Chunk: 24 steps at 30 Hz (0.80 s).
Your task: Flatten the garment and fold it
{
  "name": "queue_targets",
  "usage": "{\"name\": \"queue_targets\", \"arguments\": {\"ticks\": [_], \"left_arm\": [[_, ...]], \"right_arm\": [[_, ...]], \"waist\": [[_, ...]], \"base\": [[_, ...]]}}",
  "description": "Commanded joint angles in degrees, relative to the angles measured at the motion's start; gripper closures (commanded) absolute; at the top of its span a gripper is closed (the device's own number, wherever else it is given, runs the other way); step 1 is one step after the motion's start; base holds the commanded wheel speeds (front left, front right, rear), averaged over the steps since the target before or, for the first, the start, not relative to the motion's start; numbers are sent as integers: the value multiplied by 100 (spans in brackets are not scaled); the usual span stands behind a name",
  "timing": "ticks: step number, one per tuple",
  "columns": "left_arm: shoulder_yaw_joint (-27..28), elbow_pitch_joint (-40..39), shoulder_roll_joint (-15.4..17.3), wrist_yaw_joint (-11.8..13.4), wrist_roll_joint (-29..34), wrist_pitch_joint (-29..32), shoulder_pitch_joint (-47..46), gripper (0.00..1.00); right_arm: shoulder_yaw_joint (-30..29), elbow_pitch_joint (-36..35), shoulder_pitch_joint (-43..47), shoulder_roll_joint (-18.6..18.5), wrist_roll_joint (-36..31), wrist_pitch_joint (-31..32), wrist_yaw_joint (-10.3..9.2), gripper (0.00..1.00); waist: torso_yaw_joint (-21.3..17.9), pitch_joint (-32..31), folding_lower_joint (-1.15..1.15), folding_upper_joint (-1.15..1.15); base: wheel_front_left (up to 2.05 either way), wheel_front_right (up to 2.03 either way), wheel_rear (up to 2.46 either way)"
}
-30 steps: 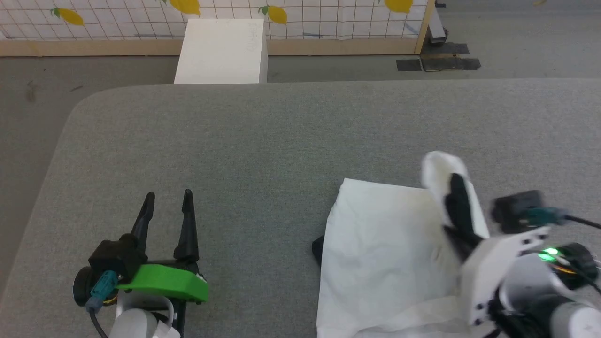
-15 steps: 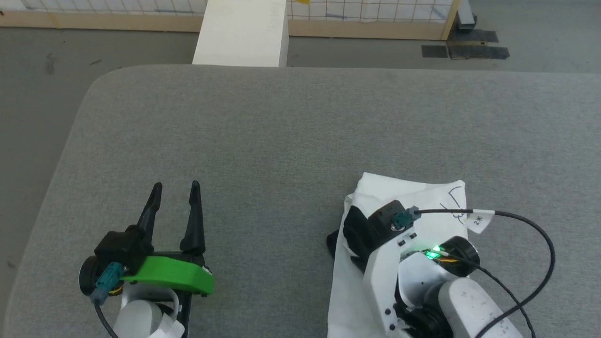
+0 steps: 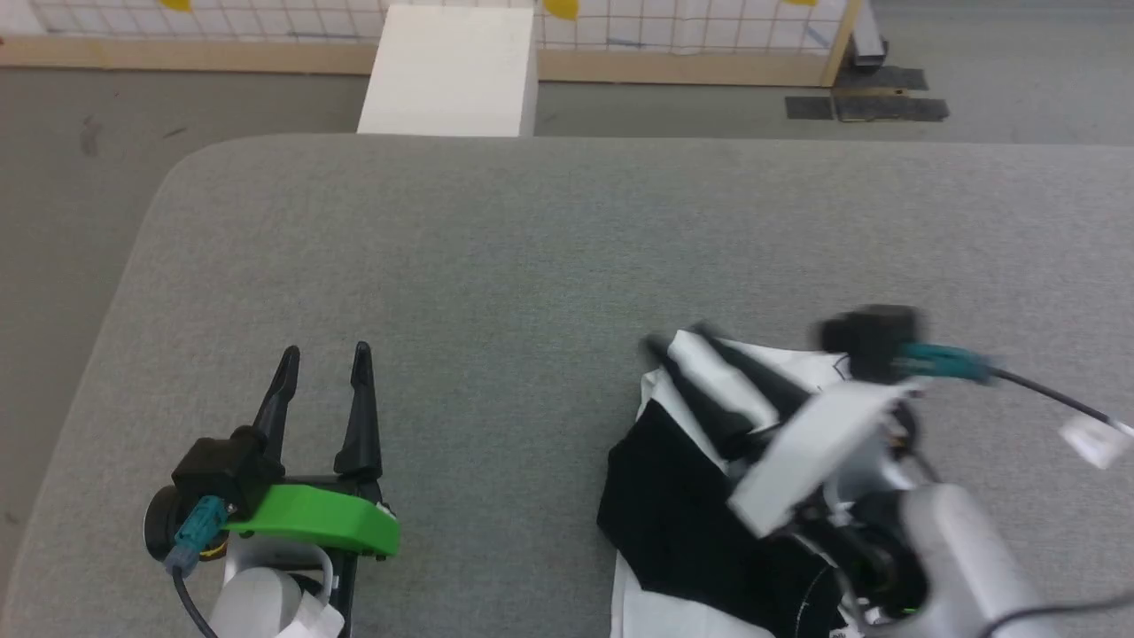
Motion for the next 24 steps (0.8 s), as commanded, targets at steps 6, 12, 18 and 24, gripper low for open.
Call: {"name": "queue_targets", "arguments": {"ticks": [6,12,18,24], "left_arm": [[-28,-48,-24,-8,-45,-27,81,0],[-56,-102,-24,24,-83,-27,155,0],[-84,-118,-24,32,-97,-27,157,0],[-137,-95,-24,24,-119,-27,118,0]], "right_arm": [[-1360,-203,640,-11,-4,-913,-9,0],[-2296,195,1180,-11,72,-1104,-9,0],[-2300,762,1385,-11,571,-693,-9,0],[-2068,1358,1238,-11,997,-173,-9,0]], "waist": [[-264,-217,0,0],[-393,-261,0,0],[-457,-214,0,0],[-425,-149,0,0]], "base": [[0,0,0],[0,0,0],[0,0,0],[0,0,0]]}}
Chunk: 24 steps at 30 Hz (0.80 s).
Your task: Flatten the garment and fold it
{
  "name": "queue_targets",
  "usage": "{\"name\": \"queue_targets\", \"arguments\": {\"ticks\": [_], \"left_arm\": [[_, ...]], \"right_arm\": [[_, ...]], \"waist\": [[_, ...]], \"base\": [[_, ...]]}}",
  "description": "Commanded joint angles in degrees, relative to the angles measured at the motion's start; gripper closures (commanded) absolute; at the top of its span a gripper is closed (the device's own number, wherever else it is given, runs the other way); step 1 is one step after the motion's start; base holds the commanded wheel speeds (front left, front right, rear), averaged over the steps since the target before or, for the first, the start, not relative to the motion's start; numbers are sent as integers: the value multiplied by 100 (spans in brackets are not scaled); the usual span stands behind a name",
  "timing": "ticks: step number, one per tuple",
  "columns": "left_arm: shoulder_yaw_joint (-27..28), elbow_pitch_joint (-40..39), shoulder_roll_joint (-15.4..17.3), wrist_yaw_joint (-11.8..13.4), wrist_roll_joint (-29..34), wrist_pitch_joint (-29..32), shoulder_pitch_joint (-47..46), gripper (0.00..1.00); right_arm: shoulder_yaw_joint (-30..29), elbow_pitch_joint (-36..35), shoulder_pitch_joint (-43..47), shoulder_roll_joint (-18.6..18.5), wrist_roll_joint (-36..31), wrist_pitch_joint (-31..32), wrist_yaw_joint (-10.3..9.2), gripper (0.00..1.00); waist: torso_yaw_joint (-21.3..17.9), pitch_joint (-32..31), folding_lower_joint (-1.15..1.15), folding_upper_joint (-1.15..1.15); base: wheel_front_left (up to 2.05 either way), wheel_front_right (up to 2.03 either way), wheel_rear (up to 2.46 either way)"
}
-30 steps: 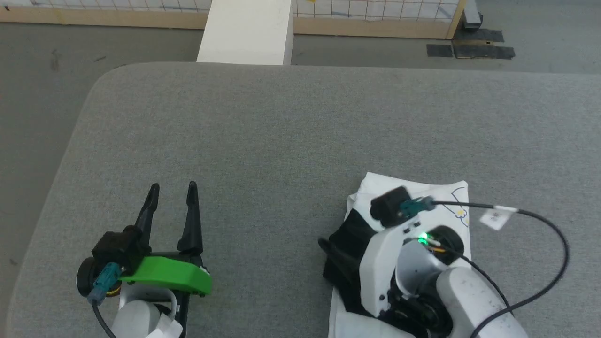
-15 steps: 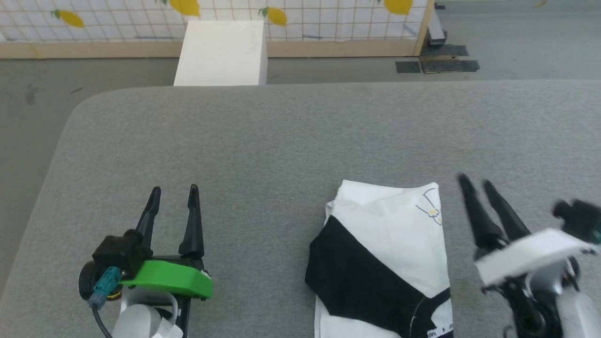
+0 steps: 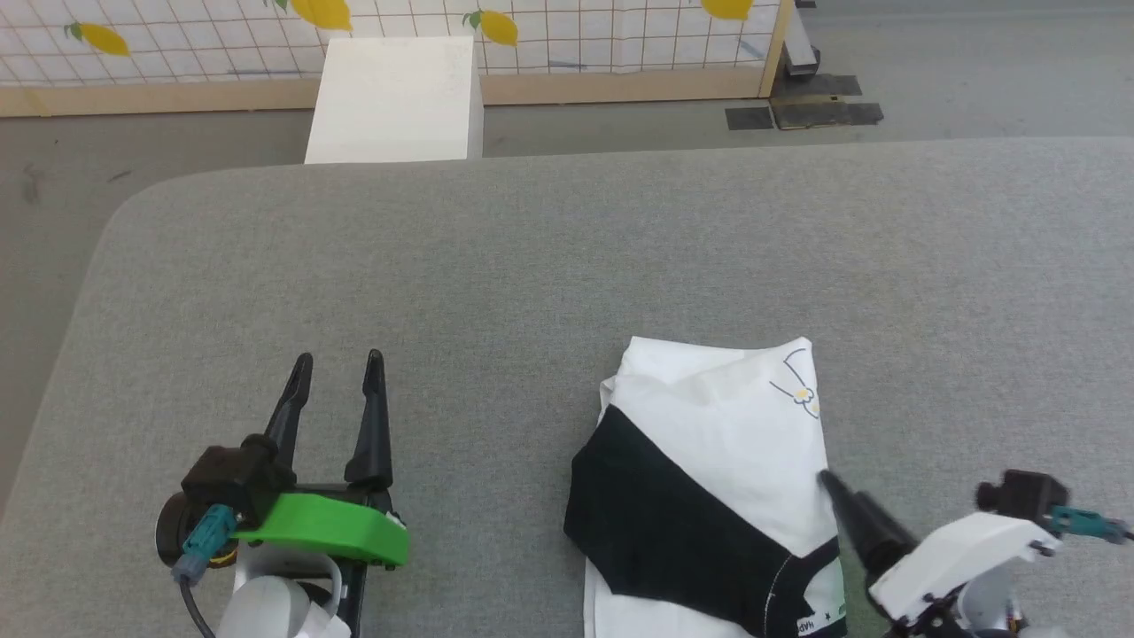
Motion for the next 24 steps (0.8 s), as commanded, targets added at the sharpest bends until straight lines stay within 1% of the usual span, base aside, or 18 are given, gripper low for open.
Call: {"name": "queue_targets", "arguments": {"ticks": [1,7,11,12,13,14,15,17,21,24], "left_arm": [[-4,0,-17,14,-21,-27,-3,0],[-2,0,-17,6,-18,-27,-38,0],[-2,10,-17,2,-19,-27,-64,0],[0,9,-17,5,-21,-27,-69,0],[3,8,-17,8,-23,-27,-71,0],[7,7,-17,14,-24,-27,-73,0],[11,5,-17,18,-24,-27,-74,0],[28,-5,-17,22,-20,-27,-71,0],[72,-61,-17,26,15,-27,-51,0],[111,-134,-16,16,69,-27,-44,0]], "right_arm": [[64,112,-134,6,67,132,-8,0],[250,665,-425,6,294,821,-8,0],[434,787,-587,6,499,1291,-8,0],[474,771,-620,6,535,1388,-8,24],[493,759,-643,6,515,1450,-8,42],[516,729,-671,6,406,1519,-8,83],[509,698,-692,6,304,1550,-8,100],[483,622,-748,-15,25,1626,-8,100],[502,409,-921,-205,-672,1704,-8,100],[624,195,-1155,-445,-1211,1861,-8,100]], "waist": [[24,24,0,0],[105,85,0,0],[155,109,0,0],[162,113,0,0],[165,117,0,0],[164,120,0,0],[160,124,0,0],[133,133,0,0],[-28,171,0,0],[-291,239,0,0]], "base": [[0,0,0],[0,0,0],[0,0,0],[0,0,0],[0,0,0],[0,0,0],[0,0,0],[0,0,0],[0,0,0],[0,0,0]]}}
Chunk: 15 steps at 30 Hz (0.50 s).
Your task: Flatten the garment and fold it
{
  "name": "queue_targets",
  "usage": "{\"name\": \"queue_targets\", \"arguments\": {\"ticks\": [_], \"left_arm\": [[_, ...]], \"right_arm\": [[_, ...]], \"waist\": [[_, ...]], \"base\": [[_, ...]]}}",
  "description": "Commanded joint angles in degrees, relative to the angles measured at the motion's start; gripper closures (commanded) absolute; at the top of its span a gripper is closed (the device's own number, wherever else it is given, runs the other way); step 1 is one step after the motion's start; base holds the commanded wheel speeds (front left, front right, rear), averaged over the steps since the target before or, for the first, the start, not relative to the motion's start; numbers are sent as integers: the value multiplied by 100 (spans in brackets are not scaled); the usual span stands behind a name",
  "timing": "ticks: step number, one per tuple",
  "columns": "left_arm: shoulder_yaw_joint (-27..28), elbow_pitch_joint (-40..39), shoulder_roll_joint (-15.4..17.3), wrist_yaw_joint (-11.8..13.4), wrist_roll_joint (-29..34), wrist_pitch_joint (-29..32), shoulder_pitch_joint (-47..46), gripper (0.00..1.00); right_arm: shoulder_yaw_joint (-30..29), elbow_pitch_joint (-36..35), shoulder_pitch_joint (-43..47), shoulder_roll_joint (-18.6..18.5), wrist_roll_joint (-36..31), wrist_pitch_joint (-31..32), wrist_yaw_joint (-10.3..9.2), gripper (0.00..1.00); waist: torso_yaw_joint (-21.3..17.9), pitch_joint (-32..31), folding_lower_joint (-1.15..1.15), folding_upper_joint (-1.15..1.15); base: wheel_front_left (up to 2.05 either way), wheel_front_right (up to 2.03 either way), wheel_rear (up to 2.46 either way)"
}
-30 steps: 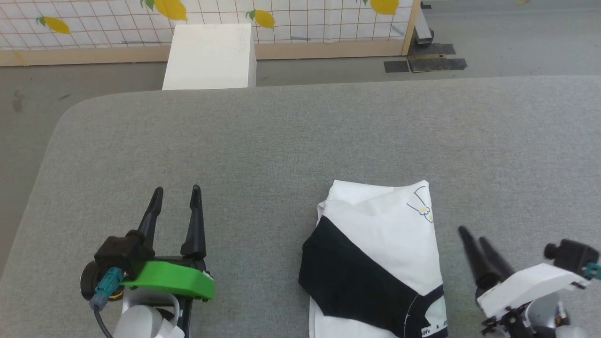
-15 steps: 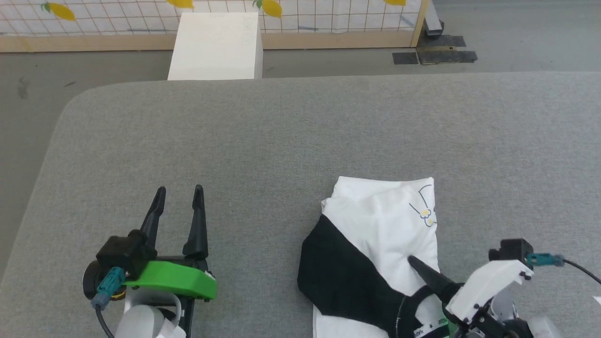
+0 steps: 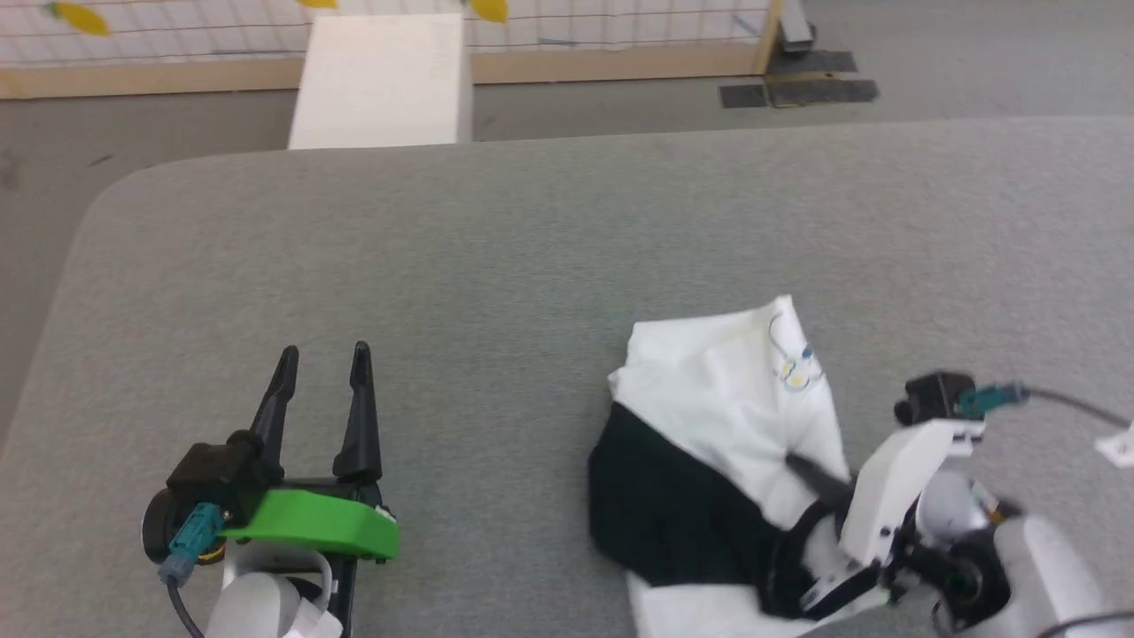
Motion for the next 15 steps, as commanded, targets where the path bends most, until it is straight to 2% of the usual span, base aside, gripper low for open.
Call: {"name": "queue_targets", "arguments": {"ticks": [1,8,15], "left_arm": [[15,-46,-14,6,57,-27,-39,0],[-22,-272,-1,-31,143,-27,-260,0],[-202,-434,216,-65,277,-27,-582,0]], "right_arm": [[44,-93,-191,-164,-218,57,-8,100],[390,-290,-836,-1044,-1187,324,-8,100],[319,30,-1623,-1480,-1526,148,-8,100]], "waist": [[-284,94,0,0],[-1062,448,0,0],[-1909,1007,0,0]], "base": [[0,0,0],[0,0,0],[0,0,0]]}}
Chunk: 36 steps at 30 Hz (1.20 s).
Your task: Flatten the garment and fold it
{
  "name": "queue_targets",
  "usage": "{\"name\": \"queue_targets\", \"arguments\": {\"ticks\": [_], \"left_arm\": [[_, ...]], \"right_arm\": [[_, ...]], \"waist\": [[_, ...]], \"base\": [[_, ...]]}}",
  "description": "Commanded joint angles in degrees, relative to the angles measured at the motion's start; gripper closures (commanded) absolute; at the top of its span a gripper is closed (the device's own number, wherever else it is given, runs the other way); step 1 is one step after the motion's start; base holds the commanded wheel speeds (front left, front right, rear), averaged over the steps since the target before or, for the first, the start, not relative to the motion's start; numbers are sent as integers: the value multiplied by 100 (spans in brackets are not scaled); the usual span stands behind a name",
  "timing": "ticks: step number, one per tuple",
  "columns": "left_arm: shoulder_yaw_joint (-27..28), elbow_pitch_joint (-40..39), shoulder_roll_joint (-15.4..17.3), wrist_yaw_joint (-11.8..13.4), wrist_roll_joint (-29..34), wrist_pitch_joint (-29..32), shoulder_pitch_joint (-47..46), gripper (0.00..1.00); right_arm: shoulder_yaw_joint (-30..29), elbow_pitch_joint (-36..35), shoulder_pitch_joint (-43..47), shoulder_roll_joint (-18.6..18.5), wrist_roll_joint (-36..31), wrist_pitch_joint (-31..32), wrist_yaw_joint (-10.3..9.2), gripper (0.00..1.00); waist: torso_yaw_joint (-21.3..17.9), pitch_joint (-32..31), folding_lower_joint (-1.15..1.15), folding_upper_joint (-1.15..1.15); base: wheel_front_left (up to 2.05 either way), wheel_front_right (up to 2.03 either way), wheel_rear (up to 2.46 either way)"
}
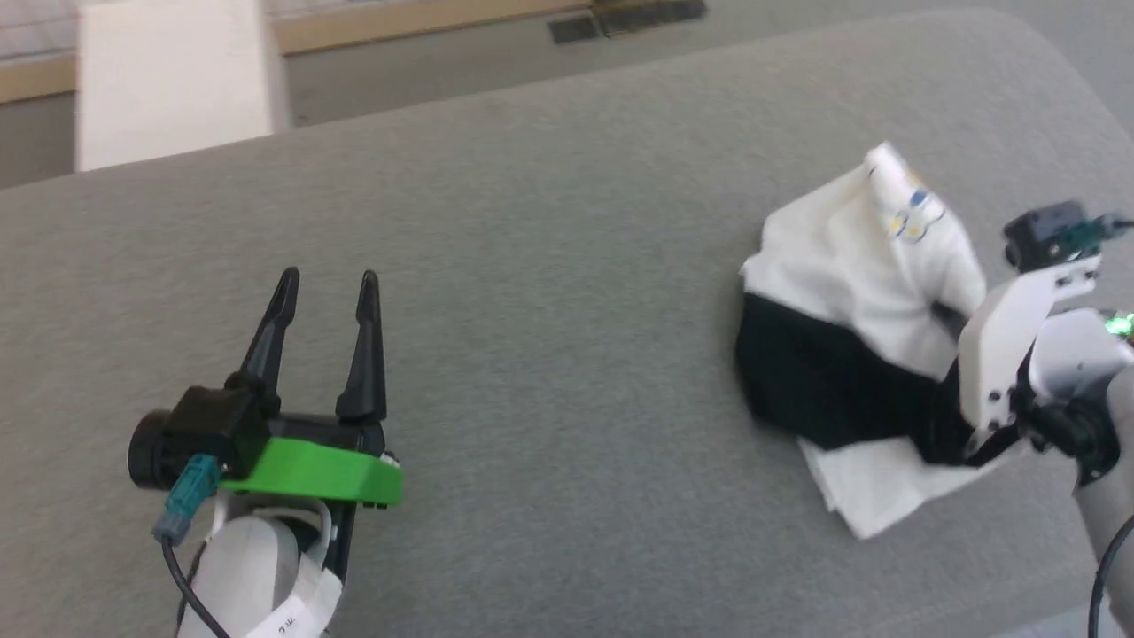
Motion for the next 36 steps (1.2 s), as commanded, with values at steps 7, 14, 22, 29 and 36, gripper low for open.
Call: {"name": "queue_targets", "arguments": {"ticks": [7,14,22,29,36], "left_arm": [[-163,-191,288,-28,85,105,-376,0],[-263,-536,514,-34,137,356,-552,0],[-260,-905,736,-27,181,616,-667,0],[-254,-922,754,4,110,615,-622,0],[-316,-525,521,58,-64,301,-476,0]], "right_arm": [[-154,626,-737,-259,-524,-592,-9,100],[-525,1293,-1332,-495,-1165,-1110,-9,100],[-1192,1948,-1832,-495,-1783,-1863,-9,100],[-1751,2377,-1998,-458,-2476,-2379,-9,0],[-1965,2261,-1874,-528,-2418,-3223,-9,0]], "waist": [[-949,1028,0,0],[-908,1507,0,0],[-632,1853,0,0],[-495,1742,0,0],[-283,1120,0,0]], "base": [[0,0,0],[0,0,0],[0,0,0],[0,0,0],[0,0,0]]}}
